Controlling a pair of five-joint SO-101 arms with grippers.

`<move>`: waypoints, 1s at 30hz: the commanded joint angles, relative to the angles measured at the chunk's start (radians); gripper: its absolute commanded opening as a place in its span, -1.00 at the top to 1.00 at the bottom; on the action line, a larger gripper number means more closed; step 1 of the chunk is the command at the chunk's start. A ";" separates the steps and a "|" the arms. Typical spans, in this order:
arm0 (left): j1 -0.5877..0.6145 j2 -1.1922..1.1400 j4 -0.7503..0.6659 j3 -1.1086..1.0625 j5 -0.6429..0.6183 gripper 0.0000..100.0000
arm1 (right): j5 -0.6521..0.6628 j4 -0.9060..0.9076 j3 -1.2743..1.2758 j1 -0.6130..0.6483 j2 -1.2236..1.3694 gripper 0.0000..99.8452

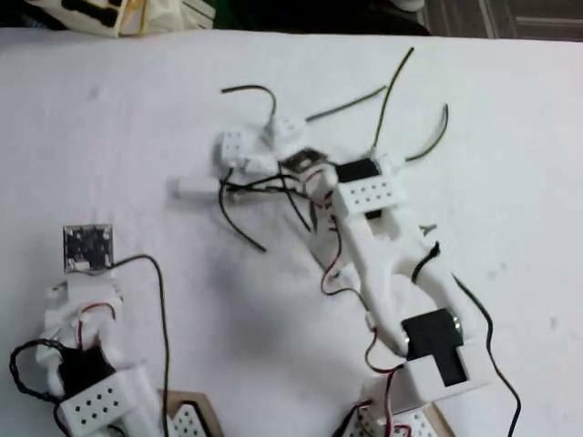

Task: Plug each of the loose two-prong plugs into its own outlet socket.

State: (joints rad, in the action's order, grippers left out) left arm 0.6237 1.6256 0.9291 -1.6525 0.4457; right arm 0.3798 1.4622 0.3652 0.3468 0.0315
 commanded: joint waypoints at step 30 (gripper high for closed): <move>-0.008 0.008 -0.015 0.008 0.008 0.95 | 0.000 -0.266 0.071 -0.005 0.170 0.72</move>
State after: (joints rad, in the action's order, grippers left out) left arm 0.6237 1.6256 0.9291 -1.6525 0.4457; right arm 0.3813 1.2014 0.4496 0.3161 0.1542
